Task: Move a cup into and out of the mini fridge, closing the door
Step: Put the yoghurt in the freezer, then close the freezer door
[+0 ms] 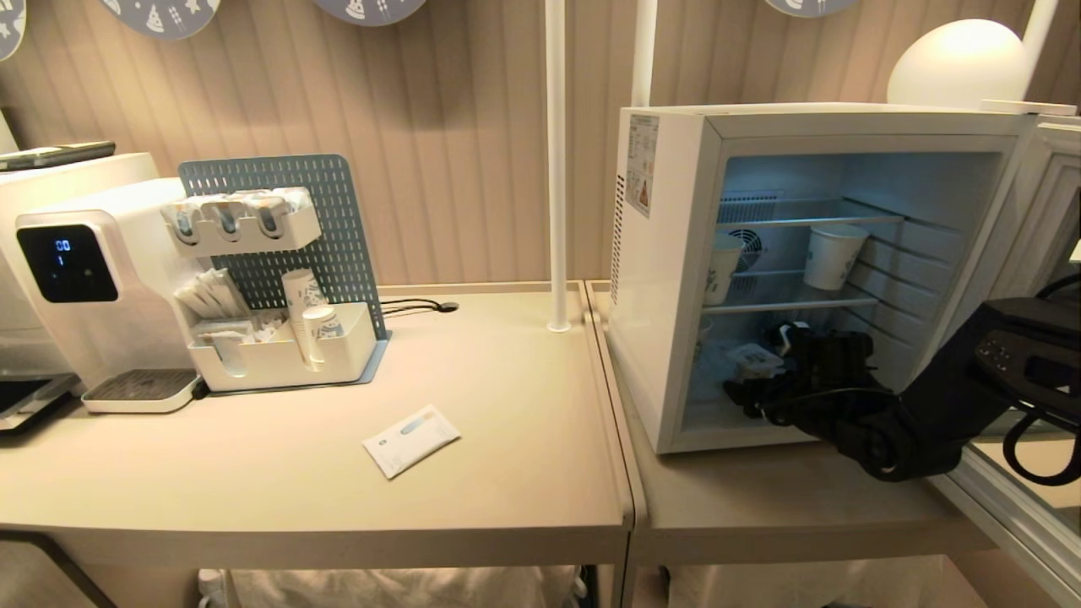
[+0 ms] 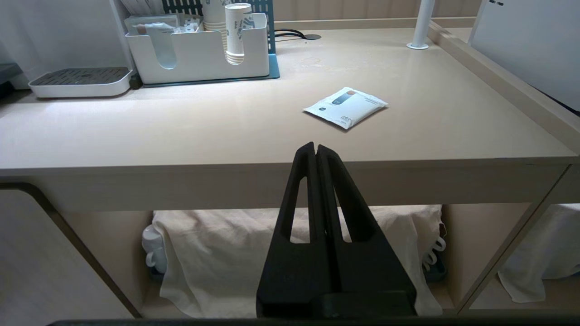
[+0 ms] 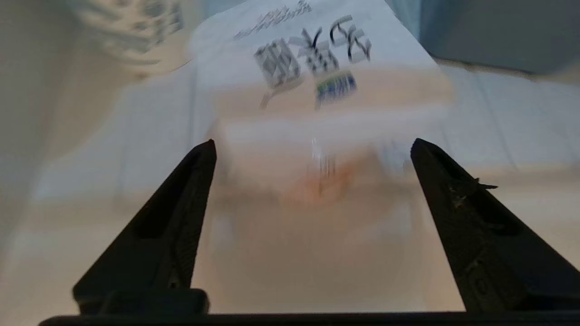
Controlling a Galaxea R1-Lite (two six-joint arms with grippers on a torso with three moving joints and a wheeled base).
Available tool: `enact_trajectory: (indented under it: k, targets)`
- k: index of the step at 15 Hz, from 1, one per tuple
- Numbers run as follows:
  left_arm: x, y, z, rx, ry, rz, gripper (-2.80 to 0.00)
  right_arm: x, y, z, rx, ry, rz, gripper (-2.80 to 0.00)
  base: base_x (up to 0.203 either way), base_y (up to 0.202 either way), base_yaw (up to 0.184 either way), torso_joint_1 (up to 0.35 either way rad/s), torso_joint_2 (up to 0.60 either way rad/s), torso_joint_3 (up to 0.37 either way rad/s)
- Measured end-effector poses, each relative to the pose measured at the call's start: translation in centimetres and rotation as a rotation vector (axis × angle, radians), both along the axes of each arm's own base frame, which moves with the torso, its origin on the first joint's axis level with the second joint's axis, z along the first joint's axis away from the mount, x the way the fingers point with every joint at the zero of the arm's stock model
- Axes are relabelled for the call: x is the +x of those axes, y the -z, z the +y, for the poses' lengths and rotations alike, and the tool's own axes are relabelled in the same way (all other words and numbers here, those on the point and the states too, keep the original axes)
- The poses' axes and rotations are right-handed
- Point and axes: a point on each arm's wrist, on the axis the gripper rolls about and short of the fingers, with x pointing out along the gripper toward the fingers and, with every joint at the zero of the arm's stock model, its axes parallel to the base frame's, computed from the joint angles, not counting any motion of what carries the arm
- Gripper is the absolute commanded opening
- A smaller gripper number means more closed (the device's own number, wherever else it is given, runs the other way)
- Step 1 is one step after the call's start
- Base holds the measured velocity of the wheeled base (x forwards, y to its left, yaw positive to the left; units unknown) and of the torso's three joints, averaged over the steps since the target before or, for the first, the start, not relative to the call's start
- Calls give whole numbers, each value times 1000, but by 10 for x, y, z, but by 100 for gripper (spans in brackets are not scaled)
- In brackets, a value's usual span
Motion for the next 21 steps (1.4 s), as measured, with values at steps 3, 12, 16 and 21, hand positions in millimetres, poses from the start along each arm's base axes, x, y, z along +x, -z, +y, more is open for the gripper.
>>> enact_trajectory:
  k: [3, 12, 16, 21]
  targets:
    - [0, 0, 0, 0, 0, 0, -280, -29, -16, 1, 2, -16, -19, 0, 0, 0, 0, 0, 0, 0]
    - [0, 0, 0, 0, 0, 0, -280, -166, -105, -8, 8, -8, -164, -280, 0, 0, 0, 0, 0, 0]
    - [0, 0, 0, -1, -1, 0, -280, -244, -151, -25, -46, 188, -290, -280, 0, 0, 0, 0, 0, 0]
    - [0, 0, 0, -2, 0, 0, -280, -357, -187, -52, -138, 465, -407, -280, 0, 0, 0, 0, 0, 0]
